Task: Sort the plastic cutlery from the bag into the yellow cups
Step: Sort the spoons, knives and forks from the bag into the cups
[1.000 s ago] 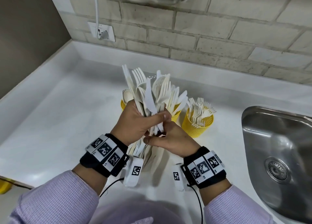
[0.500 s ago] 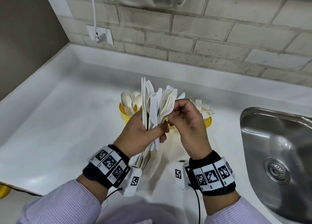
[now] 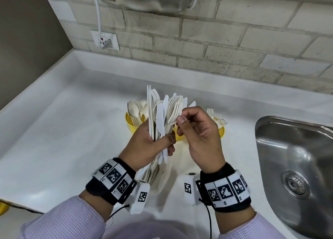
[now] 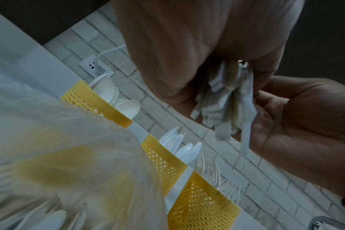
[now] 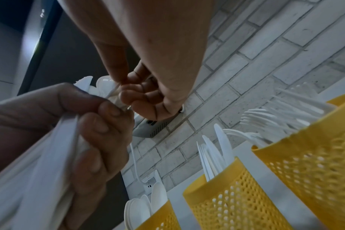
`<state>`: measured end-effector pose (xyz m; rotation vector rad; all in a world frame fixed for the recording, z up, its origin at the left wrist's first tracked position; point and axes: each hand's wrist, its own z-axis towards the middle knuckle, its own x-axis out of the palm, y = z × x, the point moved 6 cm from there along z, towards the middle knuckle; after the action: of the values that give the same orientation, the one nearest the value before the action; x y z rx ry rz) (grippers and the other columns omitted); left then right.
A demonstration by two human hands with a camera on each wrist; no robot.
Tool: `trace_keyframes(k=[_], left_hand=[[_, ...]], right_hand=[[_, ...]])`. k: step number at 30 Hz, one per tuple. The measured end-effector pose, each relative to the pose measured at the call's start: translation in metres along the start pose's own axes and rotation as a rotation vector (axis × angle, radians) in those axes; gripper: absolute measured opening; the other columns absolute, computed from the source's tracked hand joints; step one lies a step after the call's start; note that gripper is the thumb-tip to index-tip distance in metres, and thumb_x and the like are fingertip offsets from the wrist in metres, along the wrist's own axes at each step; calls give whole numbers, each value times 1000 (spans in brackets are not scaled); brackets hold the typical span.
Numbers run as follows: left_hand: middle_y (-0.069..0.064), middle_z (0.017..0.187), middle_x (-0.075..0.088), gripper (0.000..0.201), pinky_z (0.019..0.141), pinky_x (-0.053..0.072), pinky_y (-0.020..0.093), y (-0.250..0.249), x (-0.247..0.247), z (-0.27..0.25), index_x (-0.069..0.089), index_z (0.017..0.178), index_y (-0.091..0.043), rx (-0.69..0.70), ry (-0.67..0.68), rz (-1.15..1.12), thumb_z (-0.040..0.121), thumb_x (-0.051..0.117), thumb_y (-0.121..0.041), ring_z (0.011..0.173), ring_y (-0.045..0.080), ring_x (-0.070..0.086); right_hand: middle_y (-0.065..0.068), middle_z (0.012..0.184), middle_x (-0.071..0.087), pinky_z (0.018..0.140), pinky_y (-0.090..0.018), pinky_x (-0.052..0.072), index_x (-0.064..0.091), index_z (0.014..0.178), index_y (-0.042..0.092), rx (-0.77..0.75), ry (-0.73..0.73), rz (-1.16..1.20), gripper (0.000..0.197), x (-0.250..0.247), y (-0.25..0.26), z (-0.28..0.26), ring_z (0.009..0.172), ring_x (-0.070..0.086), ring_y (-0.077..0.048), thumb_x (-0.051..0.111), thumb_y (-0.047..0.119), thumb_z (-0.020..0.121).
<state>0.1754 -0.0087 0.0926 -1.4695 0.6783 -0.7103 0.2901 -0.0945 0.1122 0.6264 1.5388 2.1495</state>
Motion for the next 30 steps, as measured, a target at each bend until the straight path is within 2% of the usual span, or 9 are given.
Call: trace_keyframes(k=[4, 9, 11, 14, 19, 22, 26, 28, 30], left_hand=[[11, 75, 66, 16, 60, 57, 39, 1, 1, 1, 64, 100, 0, -10, 27, -33, 94, 59, 14, 62, 29, 66], [17, 83, 71, 17, 66, 60, 47, 3, -1, -1, 67, 108, -2, -15, 13, -39, 92, 64, 2, 69, 35, 70], [18, 85, 72, 16, 65, 61, 46, 4, 0, -2, 66, 109, 0, -19, 6, -32, 94, 64, 5, 71, 36, 71], [16, 84, 72, 14, 64, 60, 42, 3, 1, -2, 66, 106, 2, -8, 4, -11, 95, 61, 10, 70, 34, 71], [10, 79, 72, 11, 62, 59, 40, 3, 0, -2, 66, 101, 1, 0, 3, -8, 94, 64, 8, 67, 30, 69], [8, 77, 71, 10, 62, 57, 36, 3, -1, -3, 65, 101, 1, 9, 12, 18, 92, 70, 1, 65, 28, 69], [12, 79, 68, 26, 64, 56, 40, 1, -3, -4, 63, 102, 2, 35, -2, 23, 84, 71, -15, 62, 29, 65], [13, 80, 69, 29, 66, 58, 43, 0, -3, -4, 64, 101, 1, 40, 3, 44, 83, 72, -19, 63, 28, 66], [9, 80, 70, 27, 67, 58, 38, -1, -4, -3, 65, 102, -1, 50, 8, 68, 83, 73, -19, 65, 24, 67]], right_hand=[[-1, 81, 62, 63, -39, 52, 59, 97, 11, 22, -19, 64, 3, -1, -1, 1, 66, 58, -23, 61, 13, 97], [-2, 81, 63, 61, -40, 52, 57, 97, 12, 34, -40, 110, 4, -4, -2, 1, 65, 57, -26, 59, 16, 98], [-4, 85, 64, 61, -42, 51, 58, 99, 14, 46, -43, 129, 9, -5, -3, 0, 66, 57, -26, 63, 21, 97], [-6, 91, 66, 62, -42, 52, 58, 105, 7, 50, -44, 114, 22, -7, -2, 0, 66, 57, -23, 66, 23, 93], [-7, 87, 61, 68, -40, 52, 57, 102, 10, 76, -72, 192, 17, -9, -3, 2, 70, 58, -25, 64, 22, 93], [-14, 90, 58, 67, -37, 51, 52, 107, 10, 106, -133, 331, 11, -11, -3, 2, 71, 58, -24, 55, 16, 98], [-18, 97, 62, 70, -38, 54, 51, 109, 12, 149, -154, 475, 11, -12, -3, 5, 81, 60, -29, 49, 15, 99], [-17, 95, 66, 74, -41, 54, 50, 110, 14, 164, -137, 541, 8, -12, -1, 6, 84, 62, -29, 45, 12, 103], [-14, 92, 68, 76, -41, 55, 50, 109, 15, 181, -132, 606, 12, -12, 2, 8, 83, 64, -28, 40, 9, 106]])
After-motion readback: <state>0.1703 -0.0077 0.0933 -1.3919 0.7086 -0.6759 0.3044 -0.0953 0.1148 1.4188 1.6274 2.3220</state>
